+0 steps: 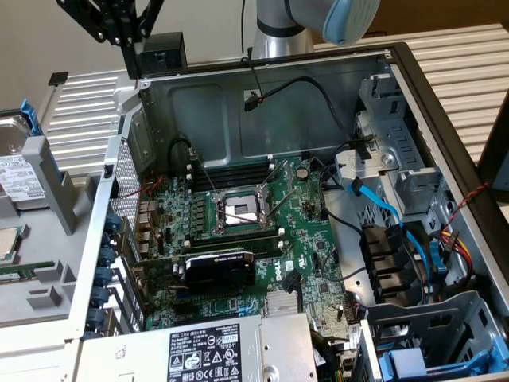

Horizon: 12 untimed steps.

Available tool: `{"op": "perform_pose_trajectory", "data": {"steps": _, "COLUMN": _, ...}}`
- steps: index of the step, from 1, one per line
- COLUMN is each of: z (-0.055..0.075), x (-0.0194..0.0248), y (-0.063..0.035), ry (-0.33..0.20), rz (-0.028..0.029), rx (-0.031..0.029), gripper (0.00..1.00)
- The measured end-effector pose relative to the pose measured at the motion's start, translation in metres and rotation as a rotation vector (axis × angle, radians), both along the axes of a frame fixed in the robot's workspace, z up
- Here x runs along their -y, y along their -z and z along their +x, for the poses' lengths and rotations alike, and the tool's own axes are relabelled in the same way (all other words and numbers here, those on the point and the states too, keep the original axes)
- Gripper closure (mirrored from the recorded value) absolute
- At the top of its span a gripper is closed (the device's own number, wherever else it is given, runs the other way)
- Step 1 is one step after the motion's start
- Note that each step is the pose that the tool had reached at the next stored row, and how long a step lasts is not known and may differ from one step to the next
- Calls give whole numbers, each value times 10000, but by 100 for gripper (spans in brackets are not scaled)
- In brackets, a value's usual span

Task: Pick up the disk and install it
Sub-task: 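Reach for the disk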

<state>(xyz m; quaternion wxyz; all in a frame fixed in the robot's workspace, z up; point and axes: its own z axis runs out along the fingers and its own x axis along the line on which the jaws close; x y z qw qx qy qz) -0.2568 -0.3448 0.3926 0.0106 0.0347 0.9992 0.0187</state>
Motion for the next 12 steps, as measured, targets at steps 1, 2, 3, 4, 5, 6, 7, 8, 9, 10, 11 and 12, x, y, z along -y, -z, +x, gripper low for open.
{"op": "perform_pose_trajectory", "data": {"steps": 1, "z": -46, "x": -4, "y": 0, "ry": 1, "rz": 0, "rx": -1, "gripper": 89}}
{"op": "perform_pose_trajectory", "data": {"steps": 2, "z": -92, "x": -7, "y": 0, "ry": 1, "rz": 0, "rx": -1, "gripper": 89}}
{"op": "perform_pose_trajectory", "data": {"steps": 3, "z": -138, "x": -8, "y": 0, "ry": -1, "rz": 0, "rx": -1, "gripper": 89}}
{"op": "perform_pose_trajectory", "data": {"steps": 4, "z": -183, "x": -10, "y": 0, "ry": -1, "rz": 0, "rx": -1, "gripper": 89}}
{"op": "perform_pose_trajectory", "data": {"steps": 5, "z": -228, "x": -12, "y": 0, "ry": 0, "rz": -1, "rx": -1, "gripper": 89}}
{"op": "perform_pose_trajectory", "data": {"steps": 6, "z": -274, "x": -13, "y": 0, "ry": 1, "rz": 0, "rx": 0, "gripper": 89}}
{"op": "perform_pose_trajectory", "data": {"steps": 7, "z": -322, "x": -15, "y": 0, "ry": 0, "rz": 0, "rx": -1, "gripper": 89}}
{"op": "perform_pose_trajectory", "data": {"steps": 8, "z": -367, "x": -15, "y": 0, "ry": 0, "rz": 0, "rx": -1, "gripper": 89}}
{"op": "perform_pose_trajectory", "data": {"steps": 9, "z": -409, "x": -16, "y": 0, "ry": 0, "rz": 0, "rx": -1, "gripper": 89}}
{"op": "perform_pose_trajectory", "data": {"steps": 10, "z": -454, "x": -17, "y": 0, "ry": 0, "rz": -1, "rx": -1, "gripper": 89}}
{"op": "perform_pose_trajectory", "data": {"steps": 11, "z": -500, "x": -22, "y": 0, "ry": 0, "rz": 0, "rx": -1, "gripper": 89}}
{"op": "perform_pose_trajectory", "data": {"steps": 12, "z": -547, "x": -29, "y": 0, "ry": 1, "rz": 1, "rx": -1, "gripper": 89}}
